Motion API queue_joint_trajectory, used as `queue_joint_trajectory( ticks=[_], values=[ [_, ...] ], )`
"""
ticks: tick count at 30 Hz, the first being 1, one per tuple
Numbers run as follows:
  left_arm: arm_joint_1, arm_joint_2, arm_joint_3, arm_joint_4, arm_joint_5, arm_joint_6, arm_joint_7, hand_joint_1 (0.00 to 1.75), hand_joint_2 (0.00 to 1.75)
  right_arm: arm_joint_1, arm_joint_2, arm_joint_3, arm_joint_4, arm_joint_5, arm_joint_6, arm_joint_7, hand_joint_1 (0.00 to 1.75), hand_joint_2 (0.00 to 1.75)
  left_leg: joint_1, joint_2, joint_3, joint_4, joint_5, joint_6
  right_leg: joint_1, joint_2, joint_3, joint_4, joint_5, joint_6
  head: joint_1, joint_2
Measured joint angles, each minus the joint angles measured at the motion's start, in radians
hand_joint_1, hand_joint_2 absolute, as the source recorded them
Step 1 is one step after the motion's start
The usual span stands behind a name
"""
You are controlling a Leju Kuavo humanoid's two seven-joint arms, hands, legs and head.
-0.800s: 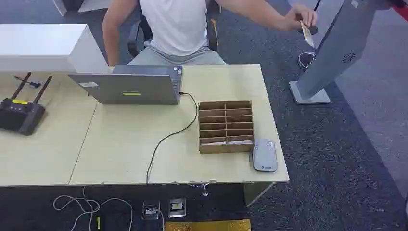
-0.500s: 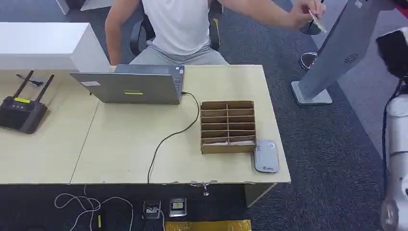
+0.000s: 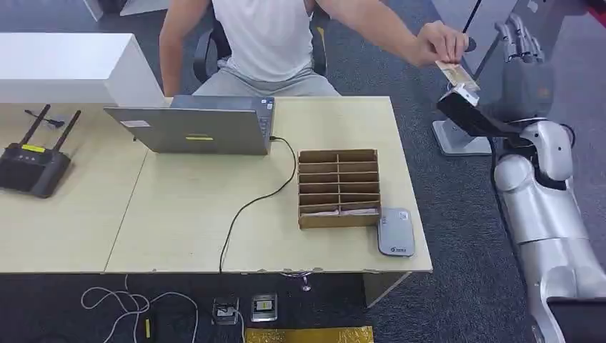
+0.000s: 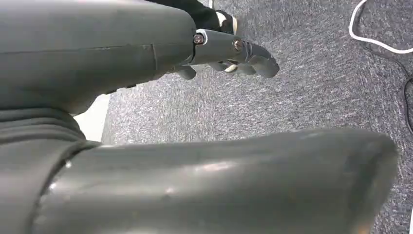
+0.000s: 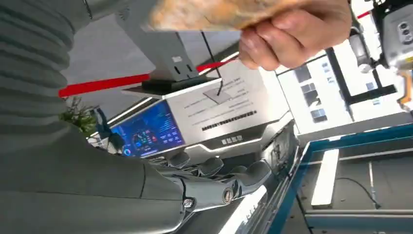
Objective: Pass the card to the sensor for recognition and then transmit it.
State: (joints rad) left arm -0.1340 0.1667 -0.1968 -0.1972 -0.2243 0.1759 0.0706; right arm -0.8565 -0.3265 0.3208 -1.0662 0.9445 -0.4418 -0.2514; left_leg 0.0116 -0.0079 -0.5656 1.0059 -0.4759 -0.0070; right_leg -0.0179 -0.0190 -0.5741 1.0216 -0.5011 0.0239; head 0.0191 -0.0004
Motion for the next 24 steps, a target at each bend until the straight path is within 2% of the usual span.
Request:
queue_joint_trajectory(
  ticks=[7, 8, 9, 10, 11, 24],
  values=[
    [0.000, 0.002, 0.000, 0.000, 0.000, 0.000, 0.000, 0.00, 0.00, -0.017, 0.037, 0.027, 0.020, -0.018, -0.035, -0.023, 0.00, 1.75, 0.000, 0.000, -0.001, 0.000, 0.000, 0.000, 0.000, 0.000, -0.001, 0.000, 0.000, 0.000, 0.000, 0.000],
    [0.000, 0.003, 0.000, 0.000, 0.000, 0.000, 0.000, 0.00, 0.00, -0.023, 0.042, 0.030, 0.025, -0.019, -0.036, -0.024, 0.93, 1.75, 0.000, 0.000, -0.001, 0.000, 0.000, 0.000, 0.000, 0.000, -0.001, 0.000, 0.000, 0.000, 0.000, 0.000],
    [0.000, 0.003, 0.000, 0.000, 0.001, -0.001, 0.000, 0.00, 0.00, -0.027, 0.045, 0.032, 0.029, -0.019, -0.036, -0.024, 1.50, 1.75, 0.000, 0.000, -0.001, 0.000, 0.000, 0.000, 0.000, 0.000, -0.001, 0.000, 0.000, 0.000, 0.000, 0.000],
    [0.000, 0.003, 0.000, 0.000, 0.001, -0.002, 0.000, 0.00, 0.00, -0.032, 0.049, 0.036, 0.034, -0.020, -0.035, -0.026, 1.50, 1.75, 0.000, 0.000, -0.001, 0.000, 0.000, 0.000, 0.000, 0.000, -0.001, 0.000, 0.000, 0.000, 0.000, 0.000],
    [0.000, 0.003, 0.000, 0.000, 0.002, -0.005, 0.000, 0.00, 0.00, -0.036, 0.051, 0.039, 0.038, -0.021, -0.034, -0.027, 1.75, 1.75, 0.000, 0.000, -0.001, 0.000, 0.000, 0.000, 0.000, 0.000, -0.001, 0.000, 0.000, 0.000, 0.000, 0.000],
    [0.001, 0.003, 0.000, 0.000, 0.004, -0.008, 0.000, 0.00, 0.00, -0.064, 0.085, 0.055, 0.091, -0.042, -0.026, -0.044, 1.75, 1.75, 0.000, 0.000, -0.001, 0.000, 0.000, 0.000, 0.000, 0.000, -0.001, 0.000, 0.000, 0.000, 0.000, 0.000]
  ],
)
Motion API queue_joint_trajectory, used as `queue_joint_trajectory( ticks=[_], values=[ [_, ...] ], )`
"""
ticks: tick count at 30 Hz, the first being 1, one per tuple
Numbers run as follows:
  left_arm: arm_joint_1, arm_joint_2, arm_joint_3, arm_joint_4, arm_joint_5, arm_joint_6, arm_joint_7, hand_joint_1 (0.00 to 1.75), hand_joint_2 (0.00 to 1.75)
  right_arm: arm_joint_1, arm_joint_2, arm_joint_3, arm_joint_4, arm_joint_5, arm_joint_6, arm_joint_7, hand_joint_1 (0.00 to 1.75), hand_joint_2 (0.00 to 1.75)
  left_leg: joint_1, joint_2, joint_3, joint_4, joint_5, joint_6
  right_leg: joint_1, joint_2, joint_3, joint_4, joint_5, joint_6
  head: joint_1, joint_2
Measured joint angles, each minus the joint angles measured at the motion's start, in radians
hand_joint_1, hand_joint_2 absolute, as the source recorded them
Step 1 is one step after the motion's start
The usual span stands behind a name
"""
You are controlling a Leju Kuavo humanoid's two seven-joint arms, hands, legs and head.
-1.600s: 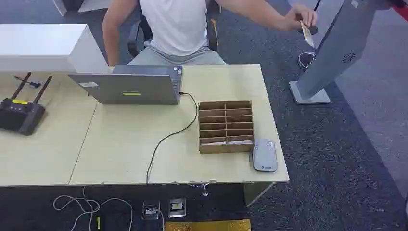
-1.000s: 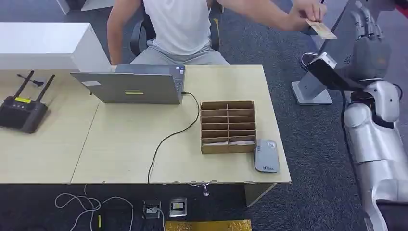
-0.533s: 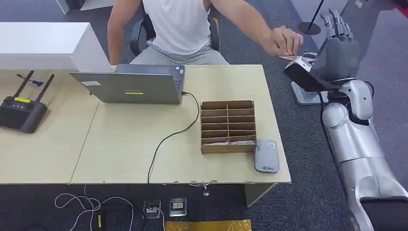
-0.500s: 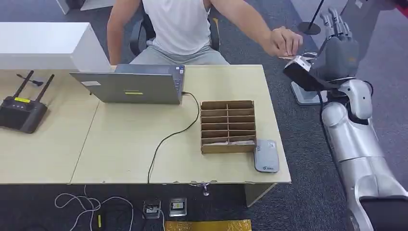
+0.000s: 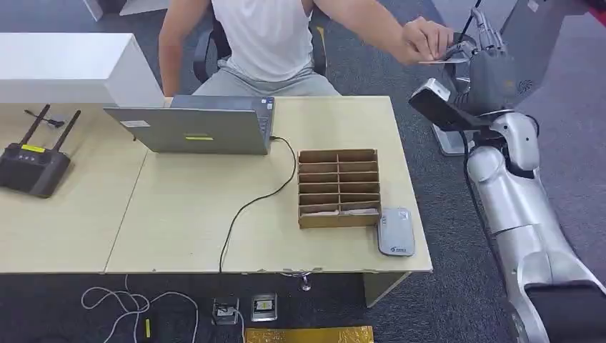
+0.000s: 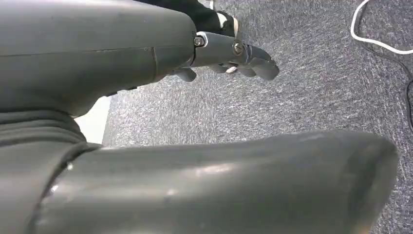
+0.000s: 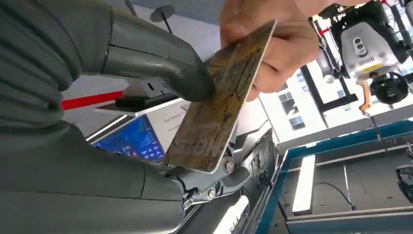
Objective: Pass the card to the sensor for recognition and then transmit it.
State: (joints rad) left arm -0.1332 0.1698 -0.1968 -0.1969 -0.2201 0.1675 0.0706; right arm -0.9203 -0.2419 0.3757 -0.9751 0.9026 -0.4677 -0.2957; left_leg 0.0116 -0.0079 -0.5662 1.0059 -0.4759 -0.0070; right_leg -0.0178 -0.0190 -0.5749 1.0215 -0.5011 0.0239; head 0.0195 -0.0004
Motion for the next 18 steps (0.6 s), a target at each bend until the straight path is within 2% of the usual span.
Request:
queue_joint_trajectory(
  ticks=[12, 18],
  values=[
    [0.001, 0.000, 0.000, 0.000, 0.011, 0.001, 0.000, 0.00, 0.00, -0.032, 0.034, 0.018, 0.048, -0.012, 0.034, -0.018, 1.75, 1.75, 0.000, 0.000, 0.000, 0.000, 0.000, 0.000, 0.000, 0.001, 0.000, 0.000, 0.000, 0.000, 0.000, 0.000],
    [0.001, 0.000, 0.000, 0.000, 0.022, 0.003, 0.000, 0.00, 0.00, -0.026, 0.035, 0.019, 0.063, -0.042, 0.105, -0.026, 1.75, 1.75, 0.000, 0.000, 0.000, 0.000, 0.000, 0.000, 0.000, 0.001, -0.001, 0.000, 0.000, 0.000, 0.000, 0.000]
  ],
)
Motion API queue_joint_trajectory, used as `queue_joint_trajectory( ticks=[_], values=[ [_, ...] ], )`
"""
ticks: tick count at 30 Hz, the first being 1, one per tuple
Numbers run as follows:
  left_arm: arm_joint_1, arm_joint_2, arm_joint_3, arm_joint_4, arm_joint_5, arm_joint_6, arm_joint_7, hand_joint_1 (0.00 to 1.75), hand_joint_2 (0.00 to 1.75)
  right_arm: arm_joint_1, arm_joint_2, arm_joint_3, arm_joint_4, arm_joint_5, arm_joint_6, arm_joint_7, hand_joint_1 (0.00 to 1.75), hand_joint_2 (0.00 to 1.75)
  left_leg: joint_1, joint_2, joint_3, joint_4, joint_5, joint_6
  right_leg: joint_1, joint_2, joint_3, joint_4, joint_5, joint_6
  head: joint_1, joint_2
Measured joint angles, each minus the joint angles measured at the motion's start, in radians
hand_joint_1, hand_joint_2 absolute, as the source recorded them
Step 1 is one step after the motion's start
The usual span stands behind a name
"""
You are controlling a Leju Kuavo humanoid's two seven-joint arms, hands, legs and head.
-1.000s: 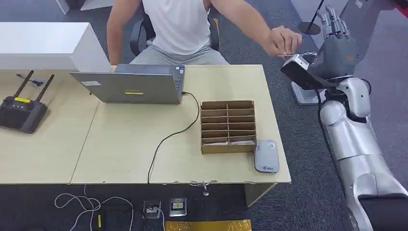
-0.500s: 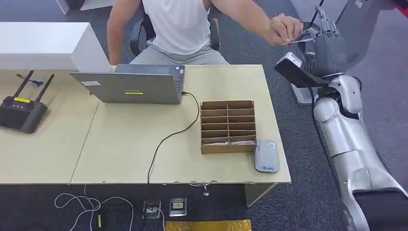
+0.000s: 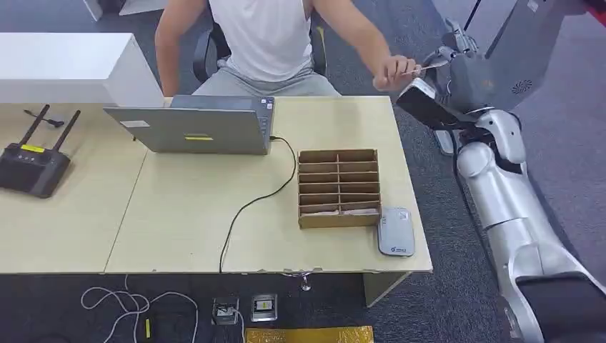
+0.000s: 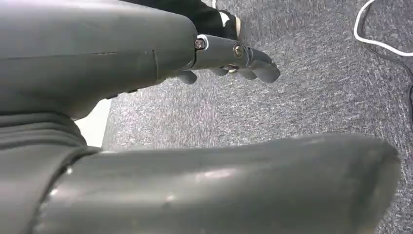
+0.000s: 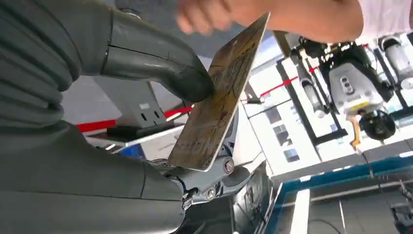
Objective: Pass the card to the sensor for recognition and then transmit it.
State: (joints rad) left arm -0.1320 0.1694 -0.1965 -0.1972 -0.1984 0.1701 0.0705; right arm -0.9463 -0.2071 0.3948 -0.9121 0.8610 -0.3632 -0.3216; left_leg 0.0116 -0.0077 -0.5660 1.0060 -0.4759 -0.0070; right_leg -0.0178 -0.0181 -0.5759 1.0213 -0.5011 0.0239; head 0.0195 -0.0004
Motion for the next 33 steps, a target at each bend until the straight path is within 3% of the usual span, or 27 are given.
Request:
queue_joint_trajectory(
  ticks=[8, 20, 33],
  values=[
    [0.006, 0.000, 0.000, 0.000, 0.012, 0.000, 0.005, 0.00, 0.00, 0.091, -0.049, 0.005, -0.001, -0.052, 0.082, 0.020, 1.75, 1.75, 0.000, 0.000, 0.000, 0.000, 0.000, 0.000, 0.000, 0.000, 0.000, 0.000, 0.000, 0.000, 0.000, 0.000],
    [0.013, 0.000, 0.003, 0.000, 0.019, 0.000, 0.010, 0.00, 0.00, 0.270, -0.153, 0.005, -0.123, -0.021, 0.198, 0.087, 1.75, 1.75, 0.000, 0.002, 0.000, 0.000, -0.001, -0.001, 0.000, 0.002, -0.001, 0.000, 0.000, 0.000, 0.000, 0.000],
    [0.012, 0.000, 0.008, 0.000, 0.010, 0.008, 0.009, 0.00, 0.00, 0.382, -0.175, 0.015, -0.224, 0.034, 0.235, 0.098, 1.75, 1.75, 0.000, 0.004, 0.000, 0.000, -0.001, -0.001, 0.000, 0.002, -0.001, 0.000, 0.000, 0.000, 0.000, 0.000]
  ],
)
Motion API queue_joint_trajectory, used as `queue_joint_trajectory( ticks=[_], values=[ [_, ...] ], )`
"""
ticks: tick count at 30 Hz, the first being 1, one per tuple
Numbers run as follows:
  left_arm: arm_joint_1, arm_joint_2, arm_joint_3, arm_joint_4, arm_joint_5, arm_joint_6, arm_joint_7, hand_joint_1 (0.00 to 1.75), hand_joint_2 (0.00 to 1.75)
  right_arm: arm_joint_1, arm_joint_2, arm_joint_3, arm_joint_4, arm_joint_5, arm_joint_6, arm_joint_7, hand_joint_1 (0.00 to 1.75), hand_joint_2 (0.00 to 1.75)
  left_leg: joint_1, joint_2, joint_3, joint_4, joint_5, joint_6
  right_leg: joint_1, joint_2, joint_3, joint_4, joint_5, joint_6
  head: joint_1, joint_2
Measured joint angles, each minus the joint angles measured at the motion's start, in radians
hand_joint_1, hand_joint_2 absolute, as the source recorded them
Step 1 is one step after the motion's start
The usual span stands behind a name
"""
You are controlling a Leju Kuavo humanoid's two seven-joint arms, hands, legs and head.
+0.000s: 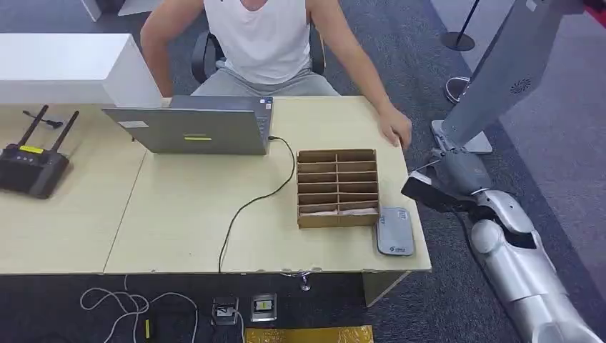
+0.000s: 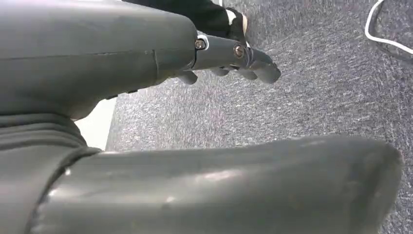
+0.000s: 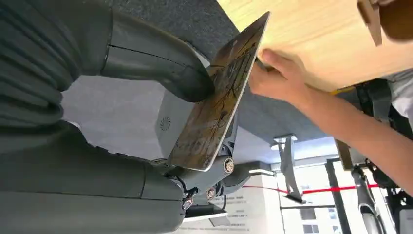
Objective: Pass the card to the sensor for recognition and then transmit it.
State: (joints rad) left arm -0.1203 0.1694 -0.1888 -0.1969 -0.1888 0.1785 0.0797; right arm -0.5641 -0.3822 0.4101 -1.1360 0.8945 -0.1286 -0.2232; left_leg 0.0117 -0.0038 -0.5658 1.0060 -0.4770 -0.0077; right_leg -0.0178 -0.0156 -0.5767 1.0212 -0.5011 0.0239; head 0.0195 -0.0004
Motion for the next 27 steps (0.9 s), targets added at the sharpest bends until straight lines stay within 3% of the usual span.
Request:
queue_joint_trajectory(
  ticks=[27],
  values=[
    [-0.001, -0.001, 0.000, 0.000, -0.014, 0.000, -0.010, 0.00, 0.00, 0.141, 0.006, 0.029, -0.039, 0.060, 0.009, 0.021, 1.75, 1.75, 0.000, 0.000, 0.000, 0.000, 0.000, 0.000, 0.000, 0.000, 0.000, 0.000, 0.000, 0.000, 0.000, 0.000]
  ],
)
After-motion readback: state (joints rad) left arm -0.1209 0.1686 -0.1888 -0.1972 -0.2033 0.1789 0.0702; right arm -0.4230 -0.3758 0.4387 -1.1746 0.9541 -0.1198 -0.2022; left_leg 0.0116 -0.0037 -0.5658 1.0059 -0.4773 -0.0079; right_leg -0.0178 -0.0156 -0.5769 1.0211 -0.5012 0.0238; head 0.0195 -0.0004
